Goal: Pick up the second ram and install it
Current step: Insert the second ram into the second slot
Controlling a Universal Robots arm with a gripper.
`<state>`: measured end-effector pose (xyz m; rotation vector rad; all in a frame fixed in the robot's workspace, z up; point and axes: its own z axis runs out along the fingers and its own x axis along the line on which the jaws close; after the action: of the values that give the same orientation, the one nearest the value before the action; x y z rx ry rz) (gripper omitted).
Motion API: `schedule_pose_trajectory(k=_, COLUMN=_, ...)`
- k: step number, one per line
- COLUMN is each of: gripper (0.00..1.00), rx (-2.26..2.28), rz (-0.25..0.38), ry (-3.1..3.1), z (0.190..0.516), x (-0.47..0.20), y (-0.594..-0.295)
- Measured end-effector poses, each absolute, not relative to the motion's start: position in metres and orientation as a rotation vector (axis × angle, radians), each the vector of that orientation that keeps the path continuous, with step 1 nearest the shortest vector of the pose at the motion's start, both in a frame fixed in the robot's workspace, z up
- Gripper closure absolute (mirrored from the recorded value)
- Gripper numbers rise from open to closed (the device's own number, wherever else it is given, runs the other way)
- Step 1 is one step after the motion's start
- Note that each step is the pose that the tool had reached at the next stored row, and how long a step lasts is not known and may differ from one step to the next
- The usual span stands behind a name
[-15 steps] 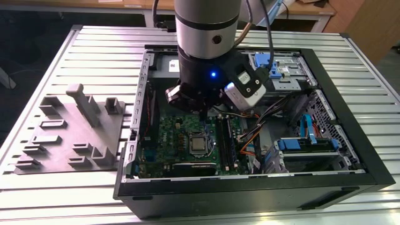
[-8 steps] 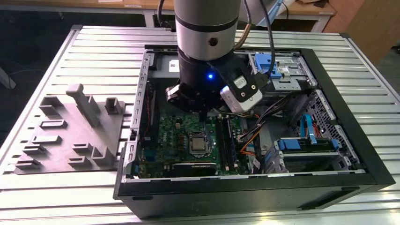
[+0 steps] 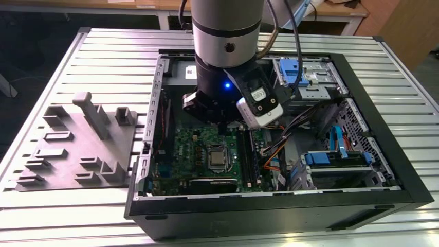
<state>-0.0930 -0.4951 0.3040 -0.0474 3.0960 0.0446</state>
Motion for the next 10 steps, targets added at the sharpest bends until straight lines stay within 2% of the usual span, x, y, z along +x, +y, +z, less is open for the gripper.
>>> schedule_pose_trajectory(k=10, gripper=0.88, rx=-0.047, rz=0.045, ry=3.096, z=0.303, x=-0.08, y=-0.495)
